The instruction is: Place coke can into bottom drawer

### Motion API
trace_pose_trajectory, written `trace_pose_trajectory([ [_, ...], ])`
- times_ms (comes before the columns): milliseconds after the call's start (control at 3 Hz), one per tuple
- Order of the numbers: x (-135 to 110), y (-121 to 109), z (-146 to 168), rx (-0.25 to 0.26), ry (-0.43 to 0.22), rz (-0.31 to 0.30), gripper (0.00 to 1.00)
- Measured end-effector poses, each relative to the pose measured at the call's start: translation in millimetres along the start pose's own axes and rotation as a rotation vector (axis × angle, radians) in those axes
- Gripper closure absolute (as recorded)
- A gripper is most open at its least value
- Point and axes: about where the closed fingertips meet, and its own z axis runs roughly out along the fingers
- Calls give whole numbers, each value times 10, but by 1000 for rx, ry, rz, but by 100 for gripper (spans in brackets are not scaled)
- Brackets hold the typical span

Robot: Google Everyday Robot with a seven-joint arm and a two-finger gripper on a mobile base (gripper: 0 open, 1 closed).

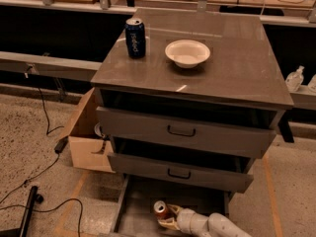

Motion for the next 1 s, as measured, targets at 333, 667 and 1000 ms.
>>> trace_pose_trajectory([
  [333,52,-78,74,0,24,-14,82],
  [667,182,-83,162,-1,66,-12,59],
  [1000,235,-65,250,-5,78,-4,35],
])
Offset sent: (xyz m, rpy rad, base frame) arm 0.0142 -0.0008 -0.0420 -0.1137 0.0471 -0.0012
